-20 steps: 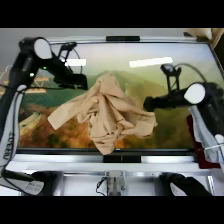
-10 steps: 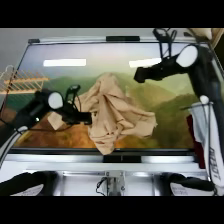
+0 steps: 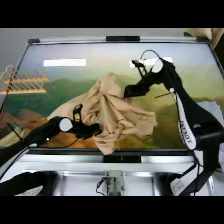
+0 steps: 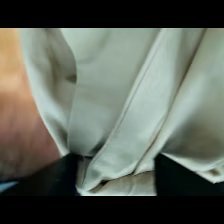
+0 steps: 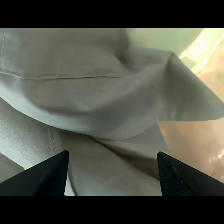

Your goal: Fold the shirts.

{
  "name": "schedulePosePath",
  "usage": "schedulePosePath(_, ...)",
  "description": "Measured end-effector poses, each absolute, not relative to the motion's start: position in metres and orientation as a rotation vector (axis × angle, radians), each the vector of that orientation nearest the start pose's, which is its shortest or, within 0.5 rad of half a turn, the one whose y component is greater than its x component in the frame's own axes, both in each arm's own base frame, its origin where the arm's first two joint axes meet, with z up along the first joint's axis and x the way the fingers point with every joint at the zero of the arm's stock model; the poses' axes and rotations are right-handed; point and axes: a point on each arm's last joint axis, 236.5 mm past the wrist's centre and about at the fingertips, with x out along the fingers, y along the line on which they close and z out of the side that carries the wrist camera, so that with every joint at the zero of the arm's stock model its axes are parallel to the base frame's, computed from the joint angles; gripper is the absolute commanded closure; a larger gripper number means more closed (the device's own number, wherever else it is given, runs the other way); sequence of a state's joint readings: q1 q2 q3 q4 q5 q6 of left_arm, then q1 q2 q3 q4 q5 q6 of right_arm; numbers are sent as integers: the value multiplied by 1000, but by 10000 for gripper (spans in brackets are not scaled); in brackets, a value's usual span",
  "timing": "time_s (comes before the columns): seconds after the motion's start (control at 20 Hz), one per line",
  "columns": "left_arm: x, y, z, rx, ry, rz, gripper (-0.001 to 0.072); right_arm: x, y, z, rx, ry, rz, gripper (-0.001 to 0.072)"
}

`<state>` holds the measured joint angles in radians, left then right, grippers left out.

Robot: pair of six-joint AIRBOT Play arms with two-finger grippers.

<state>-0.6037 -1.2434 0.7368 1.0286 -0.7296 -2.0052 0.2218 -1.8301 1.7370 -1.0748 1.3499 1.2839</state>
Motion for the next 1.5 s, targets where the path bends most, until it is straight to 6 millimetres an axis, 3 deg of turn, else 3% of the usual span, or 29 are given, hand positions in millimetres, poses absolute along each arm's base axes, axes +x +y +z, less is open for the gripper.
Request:
schedulePosePath(0.05, 252, -272, -75, -565, 1441, -268, 461, 446, 218, -24, 63, 1383, 721, 45)
schedulePosePath(0.2, 260, -274, -75, -599, 1403, -258, 617, 439, 229, -32, 78, 1403, 795, 45)
schedulePosePath(0.25, 262, -274, -75, -603, 1396, -258, 649, 438, 235, -33, 73, 1395, 825, 45)
schedulePosePath(0.4, 264, -275, -73, -611, 1382, -260, 650, 440, 254, -34, 37, 1334, 888, 46)
schedulePosePath(0.45, 264, -275, -71, -613, 1379, -263, 650, 445, 261, -33, 28, 1299, 894, 83)
schedulePosePath(0.5, 263, -275, -69, -613, 1379, -267, 650, 452, 268, -33, 24, 1260, 889, 308)
schedulePosePath(0.55, 262, -275, -66, -607, 1380, -277, 650, 460, 272, -32, 22, 1224, 877, 641)
schedulePosePath(0.7, 262, -274, -51, -586, 1349, -313, 651, 480, 280, -22, 20, 1127, 848, 630)
schedulePosePath(0.8, 272, -269, -30, -563, 1287, -345, 652, 491, 277, -3, -4, 1060, 831, 630)
schedulePosePath(0.95, 309, -256, 26, -526, 1120, -407, 652, 503, 249, 49, -59, 948, 776, 630)
schedulePosePath(1.05, 343, -241, 84, -530, 966, -429, 651, 501, 222, 99, -54, 881, 729, 631)
schedulePosePath(1.2, 387, -213, 191, -532, 703, -450, 651, 478, 172, 163, -14, 846, 651, 631)
schedulePosePath(1.35, 405, -199, 276, -513, 508, -479, 651, 417, 156, 175, 54, 968, 647, 630)
schedulePosePath(1.45, 410, -196, 302, -494, 452, -490, 651, 361, 173, 161, 117, 1072, 685, 630)
schedulePosePath(1.5, 412, -196, 303, -478, 456, -493, 651, 334, 184, 151, 151, 1110, 699, 630)
